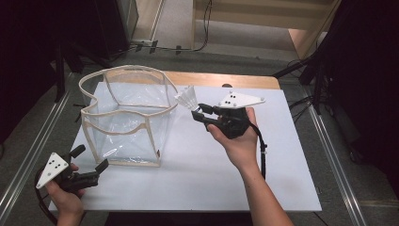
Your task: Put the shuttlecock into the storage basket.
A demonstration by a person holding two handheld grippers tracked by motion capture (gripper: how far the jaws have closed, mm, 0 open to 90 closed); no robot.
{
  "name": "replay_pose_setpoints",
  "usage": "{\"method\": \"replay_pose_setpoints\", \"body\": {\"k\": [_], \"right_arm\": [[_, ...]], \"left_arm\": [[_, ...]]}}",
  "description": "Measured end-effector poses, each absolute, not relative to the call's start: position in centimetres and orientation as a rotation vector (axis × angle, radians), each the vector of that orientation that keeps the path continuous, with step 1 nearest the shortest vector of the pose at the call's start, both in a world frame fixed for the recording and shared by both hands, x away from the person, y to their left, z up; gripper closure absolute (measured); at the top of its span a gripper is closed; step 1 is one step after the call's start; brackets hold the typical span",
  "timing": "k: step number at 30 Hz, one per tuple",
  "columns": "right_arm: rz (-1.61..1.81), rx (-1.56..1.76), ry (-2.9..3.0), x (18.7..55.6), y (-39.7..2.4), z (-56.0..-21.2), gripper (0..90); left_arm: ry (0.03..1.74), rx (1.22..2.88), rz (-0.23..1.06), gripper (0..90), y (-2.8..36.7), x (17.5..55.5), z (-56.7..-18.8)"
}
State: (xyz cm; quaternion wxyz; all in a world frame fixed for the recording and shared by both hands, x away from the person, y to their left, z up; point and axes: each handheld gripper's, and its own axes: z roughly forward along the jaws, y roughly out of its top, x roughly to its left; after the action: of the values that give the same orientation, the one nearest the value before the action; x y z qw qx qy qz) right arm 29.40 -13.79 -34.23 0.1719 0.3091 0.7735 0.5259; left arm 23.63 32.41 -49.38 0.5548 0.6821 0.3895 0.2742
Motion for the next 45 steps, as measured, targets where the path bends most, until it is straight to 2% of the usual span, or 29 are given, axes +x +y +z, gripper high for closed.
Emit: {"method": "replay_pose_setpoints", "body": {"k": [45], "right_arm": [[1.519, 0.869, 2.206, 32.5, -10.4, -33.5, 63.2]], "left_arm": [[0.915, 1.607, 0.639, 0.0, 32.5, 23.6, -49.4]]}}
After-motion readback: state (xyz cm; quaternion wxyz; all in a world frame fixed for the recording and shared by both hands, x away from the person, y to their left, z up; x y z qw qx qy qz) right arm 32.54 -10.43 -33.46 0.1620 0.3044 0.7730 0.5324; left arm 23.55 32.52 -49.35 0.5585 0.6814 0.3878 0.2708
